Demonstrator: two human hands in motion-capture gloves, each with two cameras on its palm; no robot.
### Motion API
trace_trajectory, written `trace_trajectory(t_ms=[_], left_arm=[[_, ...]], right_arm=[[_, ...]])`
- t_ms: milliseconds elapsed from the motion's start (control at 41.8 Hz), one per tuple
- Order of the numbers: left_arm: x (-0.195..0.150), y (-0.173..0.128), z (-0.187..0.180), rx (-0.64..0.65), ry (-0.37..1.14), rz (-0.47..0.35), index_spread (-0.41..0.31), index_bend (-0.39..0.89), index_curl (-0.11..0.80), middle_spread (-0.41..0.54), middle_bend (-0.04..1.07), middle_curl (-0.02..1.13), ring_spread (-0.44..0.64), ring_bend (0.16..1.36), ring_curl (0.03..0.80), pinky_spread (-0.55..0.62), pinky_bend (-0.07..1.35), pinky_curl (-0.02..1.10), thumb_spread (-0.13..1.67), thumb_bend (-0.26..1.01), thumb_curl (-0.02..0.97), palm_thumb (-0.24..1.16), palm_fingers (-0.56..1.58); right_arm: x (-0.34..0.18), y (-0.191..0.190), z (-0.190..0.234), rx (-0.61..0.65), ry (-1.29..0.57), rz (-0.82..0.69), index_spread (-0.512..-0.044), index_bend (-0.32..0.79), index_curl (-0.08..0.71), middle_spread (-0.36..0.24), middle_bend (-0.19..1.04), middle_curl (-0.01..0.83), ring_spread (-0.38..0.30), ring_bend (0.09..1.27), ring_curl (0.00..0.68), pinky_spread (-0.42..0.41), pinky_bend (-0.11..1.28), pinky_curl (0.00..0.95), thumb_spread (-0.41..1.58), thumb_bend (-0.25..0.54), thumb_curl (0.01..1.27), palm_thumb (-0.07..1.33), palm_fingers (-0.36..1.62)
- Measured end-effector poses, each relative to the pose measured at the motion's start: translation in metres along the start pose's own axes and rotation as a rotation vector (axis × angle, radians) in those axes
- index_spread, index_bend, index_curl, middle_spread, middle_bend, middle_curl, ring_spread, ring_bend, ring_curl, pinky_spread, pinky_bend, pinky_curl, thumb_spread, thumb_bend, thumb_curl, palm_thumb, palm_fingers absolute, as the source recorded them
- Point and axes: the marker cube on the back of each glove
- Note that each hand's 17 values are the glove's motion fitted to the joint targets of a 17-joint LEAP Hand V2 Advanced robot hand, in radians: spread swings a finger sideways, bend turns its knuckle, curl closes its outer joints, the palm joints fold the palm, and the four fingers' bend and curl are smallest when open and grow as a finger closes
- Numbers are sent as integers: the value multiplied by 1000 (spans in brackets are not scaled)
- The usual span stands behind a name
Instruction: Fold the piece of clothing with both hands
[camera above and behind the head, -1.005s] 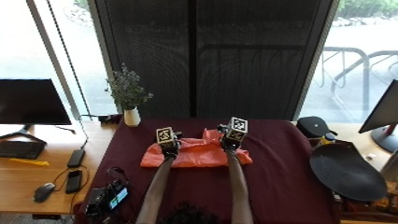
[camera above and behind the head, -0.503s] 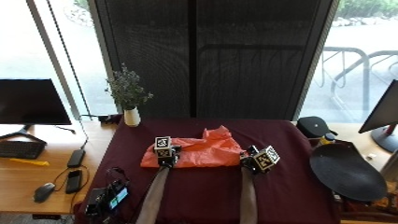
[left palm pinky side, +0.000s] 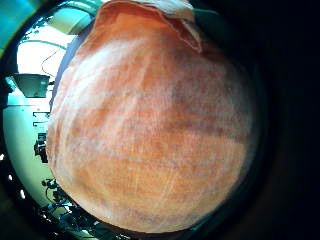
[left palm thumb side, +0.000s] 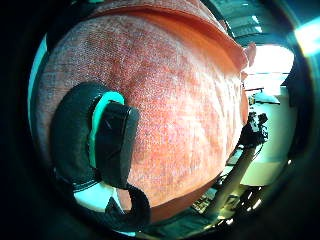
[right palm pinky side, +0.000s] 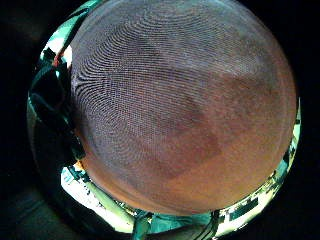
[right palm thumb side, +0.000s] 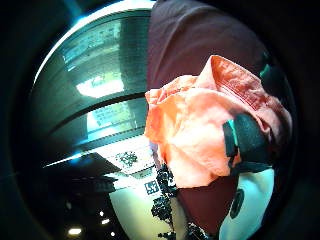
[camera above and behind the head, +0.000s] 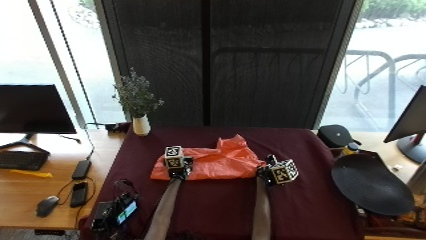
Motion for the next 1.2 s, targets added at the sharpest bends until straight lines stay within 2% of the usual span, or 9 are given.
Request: trace_trajectory(t_ms=[168, 239, 335, 455, 574, 814, 1029, 1125, 1197], left_arm=[[-3, 9, -36, 24, 63, 3, -129, 166, 396, -46, 180, 391, 189, 414, 370, 350, 354, 257, 1348, 10, 240, 229, 379], [-6, 18, -69, 42, 86, 3, -126, 161, 395, -45, 186, 391, 193, 432, 368, 355, 340, 257, 1361, 24, 248, 270, 396], [-18, 18, -122, 189, 82, 11, -122, 152, 392, -45, 192, 396, 192, 446, 368, 359, 327, 261, 1368, 33, 258, 308, 408], [-24, 35, -163, 211, 167, 16, -120, 152, 389, -50, 197, 403, 184, 453, 368, 360, 317, 268, 1367, 31, 266, 331, 420], [-39, 33, -190, 369, 334, 29, -123, 153, 386, -59, 197, 408, 173, 457, 364, 361, 305, 274, 1366, 24, 270, 347, 445], [-74, 36, -195, 441, 391, -52, -131, 165, 387, -70, 202, 417, 152, 449, 355, 349, 265, 278, 1365, 22, 284, 400, 498], [-90, 36, -184, 476, 459, -58, -134, 157, 388, -73, 192, 421, 145, 438, 351, 352, 237, 285, 1369, 12, 292, 427, 510], [-92, 43, -182, 459, 429, -61, -135, 157, 388, -74, 188, 419, 144, 438, 351, 353, 227, 288, 1375, 12, 296, 446, 515], [-95, 39, -178, 472, 419, -59, -135, 161, 389, -74, 187, 418, 141, 437, 348, 353, 219, 290, 1379, 12, 301, 460, 521]], right_arm=[[-37, 28, -4, -64, -70, 110, -135, 139, 98, 11, 296, 470, -162, 817, 471, -281, 821, 410, 1236, 143, 444, 1005, 1124], [-71, 36, 0, -30, -98, 7, -138, 89, 106, -3, 277, 473, -170, 813, 472, -286, 810, 405, 1199, 153, 459, 1057, 1110], [-121, 51, 13, 32, -106, -150, -144, 64, 109, -13, 255, 476, -177, 798, 467, -288, 803, 400, 1141, 149, 475, 1101, 1092], [-158, 91, 49, -130, 24, -216, -166, 53, 108, -28, 197, 472, -181, 770, 462, -287, 817, 402, 1059, 142, 500, 1154, 1048], [-224, 121, 98, -96, 49, -517, -185, 40, 104, -36, 169, 466, -185, 752, 459, -281, 829, 407, 991, 125, 518, 1184, 1021], [-279, 190, 215, -335, -52, -788, -203, -1, 65, -56, 188, 471, -181, 759, 465, -266, 853, 410, 867, 76, 551, 1214, 964], [-257, 224, 304, -509, 28, -812, -201, -4, 36, -56, 185, 474, -182, 769, 466, -252, 874, 410, 789, 36, 575, 1230, 927], [-234, 232, 316, -547, 192, -656, -198, 4, 30, -50, 195, 478, -175, 776, 470, -228, 855, 408, 774, 31, 584, 1239, 887], [-231, 237, 322, -622, 124, -710, -196, 14, 29, -46, 198, 479, -168, 767, 466, -204, 834, 400, 773, 32, 590, 1244, 849]])
